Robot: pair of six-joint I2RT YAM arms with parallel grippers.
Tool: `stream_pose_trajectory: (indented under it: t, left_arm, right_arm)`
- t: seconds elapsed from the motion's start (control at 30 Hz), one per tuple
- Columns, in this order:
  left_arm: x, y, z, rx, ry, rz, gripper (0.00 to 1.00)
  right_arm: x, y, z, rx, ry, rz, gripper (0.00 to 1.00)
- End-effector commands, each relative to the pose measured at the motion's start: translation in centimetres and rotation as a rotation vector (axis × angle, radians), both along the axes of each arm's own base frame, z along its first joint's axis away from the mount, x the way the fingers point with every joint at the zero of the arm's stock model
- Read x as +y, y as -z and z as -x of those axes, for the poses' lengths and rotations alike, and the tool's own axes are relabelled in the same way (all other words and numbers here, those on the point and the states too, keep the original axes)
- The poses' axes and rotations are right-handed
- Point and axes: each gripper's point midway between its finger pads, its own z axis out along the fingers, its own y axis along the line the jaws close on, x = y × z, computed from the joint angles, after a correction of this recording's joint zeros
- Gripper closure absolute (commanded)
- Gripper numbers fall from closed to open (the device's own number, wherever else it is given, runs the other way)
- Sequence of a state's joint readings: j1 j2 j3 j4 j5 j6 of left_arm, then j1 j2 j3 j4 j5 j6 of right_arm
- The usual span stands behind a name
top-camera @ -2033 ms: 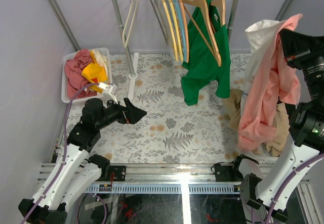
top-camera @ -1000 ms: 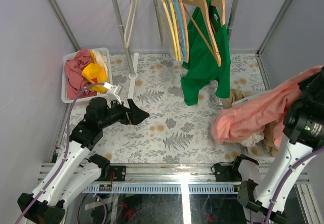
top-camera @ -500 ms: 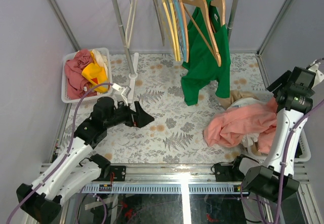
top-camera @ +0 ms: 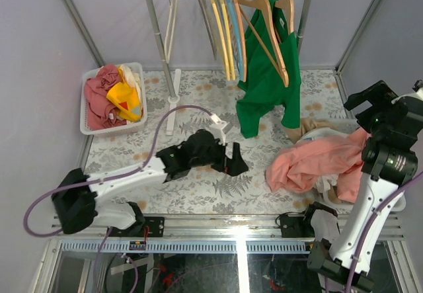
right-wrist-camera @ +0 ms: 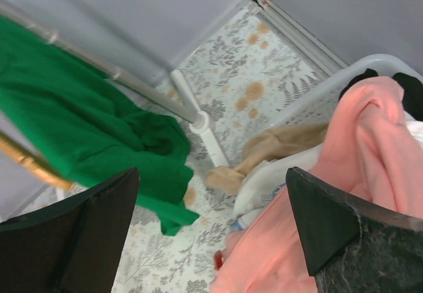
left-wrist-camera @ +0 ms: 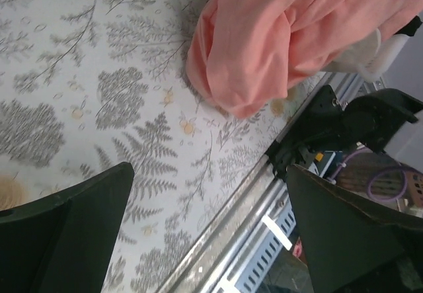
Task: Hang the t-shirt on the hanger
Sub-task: Place the T-shirt in the bin, then pick up the T-shirt and place it in the bin.
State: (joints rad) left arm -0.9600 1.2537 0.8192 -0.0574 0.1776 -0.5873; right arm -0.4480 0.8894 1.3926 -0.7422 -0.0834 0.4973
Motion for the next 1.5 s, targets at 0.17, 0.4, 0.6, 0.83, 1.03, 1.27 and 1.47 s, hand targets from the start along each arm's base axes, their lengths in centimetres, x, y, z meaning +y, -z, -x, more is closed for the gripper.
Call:
stream_pose_trajectory:
  t: [0.17,0.4,0.6,0.83,1.03,1.27,1.47]
  left_arm:
    - [-9.6,-1.3,-3.5,-0.184,0.033,0.119,0.0]
    - [-14.4,-0.8,-3.2,-0.226,0.142,0.171,0.0]
    - [-17.2,0.8,-4.7,-0.248,0.147,0.163,0.03]
    - [-18.4,1.5,-5.7,-0.274,0.143,0.134,0.36]
    - [-18.0,1.6,-5.8,-0.287,0.132,0.114,0.83]
    - [-15.9,-4.6,-5.1,-0.328,0.109,0.17,1.0]
    - [-11.9,-16.8,-3.3,-0.453,0.094,0.299,1.0]
  right_arm:
    - [3.5,-2.3,1.5,-0.092,-0.117,-0.048,0.01]
    - [4.0,-1.7,1.1,-0.092,-0.148,-0.072,0.01]
    - [4.4,-1.8,0.9,-0.103,-0.17,-0.085,0.0]
    - [4.6,-1.8,0.8,-0.107,-0.183,-0.087,0.01]
    - [4.8,-1.8,0.7,-0.114,-0.194,-0.092,0.01]
    - [5.0,-3.2,1.1,-0.141,-0.197,-0.082,0.01]
    - [5.6,-4.5,1.3,-0.175,-0.212,-0.094,0.0]
